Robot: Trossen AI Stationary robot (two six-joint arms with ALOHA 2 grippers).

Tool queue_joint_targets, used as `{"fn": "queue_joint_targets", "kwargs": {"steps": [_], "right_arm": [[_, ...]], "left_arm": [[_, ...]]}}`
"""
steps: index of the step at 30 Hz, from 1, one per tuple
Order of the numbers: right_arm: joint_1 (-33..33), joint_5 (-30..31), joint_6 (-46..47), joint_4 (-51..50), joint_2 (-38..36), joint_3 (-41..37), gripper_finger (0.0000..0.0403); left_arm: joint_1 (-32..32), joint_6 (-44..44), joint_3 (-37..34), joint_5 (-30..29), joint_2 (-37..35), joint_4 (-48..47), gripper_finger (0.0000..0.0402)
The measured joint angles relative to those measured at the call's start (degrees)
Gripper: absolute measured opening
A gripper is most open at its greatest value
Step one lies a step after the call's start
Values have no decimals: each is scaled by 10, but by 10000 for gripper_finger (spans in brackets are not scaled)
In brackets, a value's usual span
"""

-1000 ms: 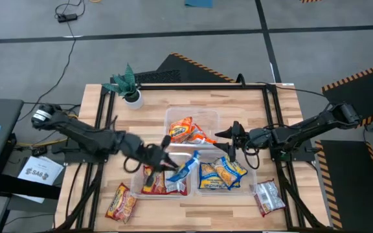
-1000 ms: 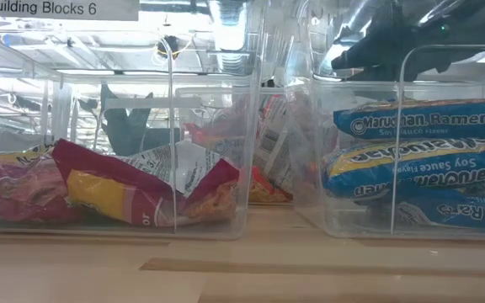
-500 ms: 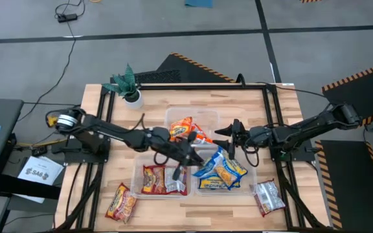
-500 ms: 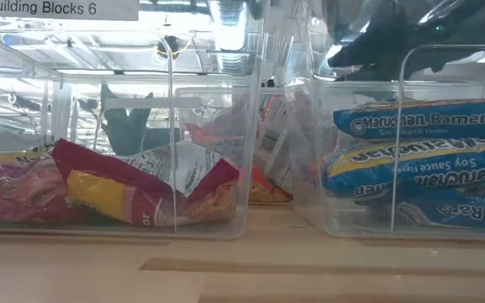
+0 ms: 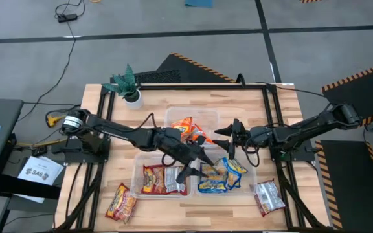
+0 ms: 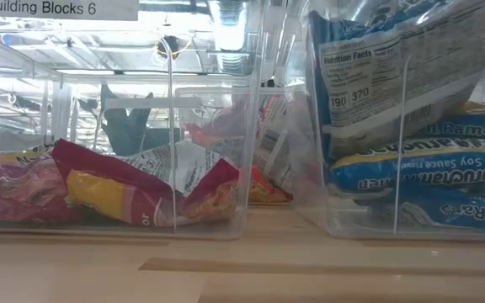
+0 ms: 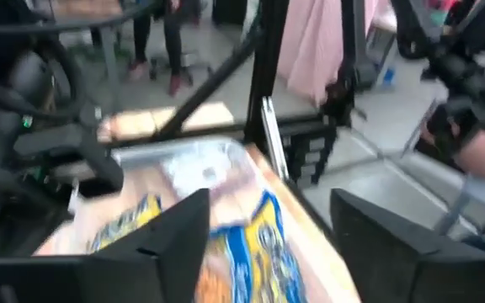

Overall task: Sort Maruchan noodles
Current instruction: Put the red noodle pack into the bottom left transparent bin

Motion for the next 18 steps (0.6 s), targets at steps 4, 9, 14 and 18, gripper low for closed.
{"fn": "queue_joint_targets", "kwargs": {"steps": [4, 9, 14, 18], "right_arm": [[0, 0, 0, -1, 0, 0, 269], [2, 0, -1, -2, 0, 0, 269], [2, 0, -1, -1, 0, 0, 269], [2, 0, 0, 0, 0, 0, 269]], "left_arm": [[-1, 27, 32, -10, -38, -156, 253], [-16, 21, -1, -84, -98, -237, 257], [-43, 23, -116, -153, -195, -160, 257], [-56, 23, -248, -187, -289, -47, 257]]}}
